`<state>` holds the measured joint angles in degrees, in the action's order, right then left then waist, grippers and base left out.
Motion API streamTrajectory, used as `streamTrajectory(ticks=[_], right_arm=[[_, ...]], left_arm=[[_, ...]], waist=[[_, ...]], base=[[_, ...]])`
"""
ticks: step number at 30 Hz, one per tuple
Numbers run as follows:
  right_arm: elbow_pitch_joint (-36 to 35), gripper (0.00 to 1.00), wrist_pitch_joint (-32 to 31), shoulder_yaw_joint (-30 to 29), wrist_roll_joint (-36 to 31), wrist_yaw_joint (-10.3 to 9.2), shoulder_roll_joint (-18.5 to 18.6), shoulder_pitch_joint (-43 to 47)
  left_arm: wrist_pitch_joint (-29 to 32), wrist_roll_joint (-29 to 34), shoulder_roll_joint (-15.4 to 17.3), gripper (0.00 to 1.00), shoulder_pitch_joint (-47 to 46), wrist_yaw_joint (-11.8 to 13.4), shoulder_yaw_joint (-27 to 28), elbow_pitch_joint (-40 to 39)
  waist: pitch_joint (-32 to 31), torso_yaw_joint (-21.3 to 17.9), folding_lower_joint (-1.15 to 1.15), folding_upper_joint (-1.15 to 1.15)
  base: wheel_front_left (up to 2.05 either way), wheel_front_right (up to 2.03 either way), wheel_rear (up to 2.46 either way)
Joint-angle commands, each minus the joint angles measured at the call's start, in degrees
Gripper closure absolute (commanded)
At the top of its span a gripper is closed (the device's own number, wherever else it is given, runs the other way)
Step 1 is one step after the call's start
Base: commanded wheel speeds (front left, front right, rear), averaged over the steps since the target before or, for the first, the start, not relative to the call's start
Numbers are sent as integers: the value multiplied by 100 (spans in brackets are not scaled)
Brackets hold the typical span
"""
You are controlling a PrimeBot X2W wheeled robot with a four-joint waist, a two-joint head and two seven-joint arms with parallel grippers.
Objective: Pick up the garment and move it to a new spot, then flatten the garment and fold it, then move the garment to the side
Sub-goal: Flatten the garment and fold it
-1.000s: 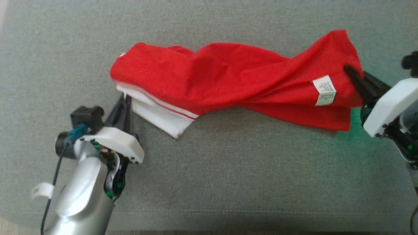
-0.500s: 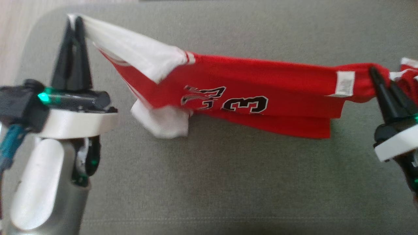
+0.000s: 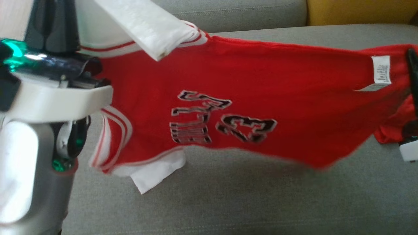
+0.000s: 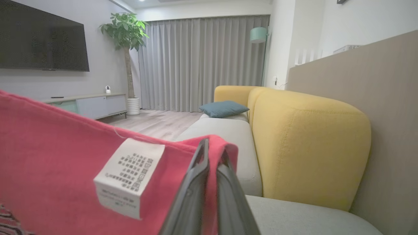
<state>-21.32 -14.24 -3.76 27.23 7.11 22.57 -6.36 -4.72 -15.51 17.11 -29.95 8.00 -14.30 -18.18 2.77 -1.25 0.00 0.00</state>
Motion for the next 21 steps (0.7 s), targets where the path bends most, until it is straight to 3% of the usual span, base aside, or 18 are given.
streamTrajectory(ticks=[1, 4, 9, 16, 21], right_arm=[[-196, 100, -75, 24, 26, 37, 112, -215], [-115, 100, -133, 71, 108, 37, 94, -494], [854, 100, 133, 412, 381, 37, 94, -1702], [2957, 100, 1228, 1223, 512, 37, -181, -3777], [4446, 100, 2165, 1708, 574, 37, -471, -5000]], left_arm=[[77, -81, 146, 100, -392, -40, 175, -51], [93, -250, 44, 100, -682, -178, 90, 367], [-197, -499, -283, 100, -1772, -554, -67, 2005], [-912, -606, -638, 100, -3469, -879, 89, 4295], [-1021, -435, -783, 100, -4345, -970, 213, 5321]], waist=[[23, -3, 0, 0], [142, 16, 0, 0], [445, 19, 0, 0], [570, -167, 0, 0], [622, -290, 0, 0]], base=[[0, 0, 0], [0, 0, 0], [0, 0, 0], [0, 0, 0], [0, 0, 0]])
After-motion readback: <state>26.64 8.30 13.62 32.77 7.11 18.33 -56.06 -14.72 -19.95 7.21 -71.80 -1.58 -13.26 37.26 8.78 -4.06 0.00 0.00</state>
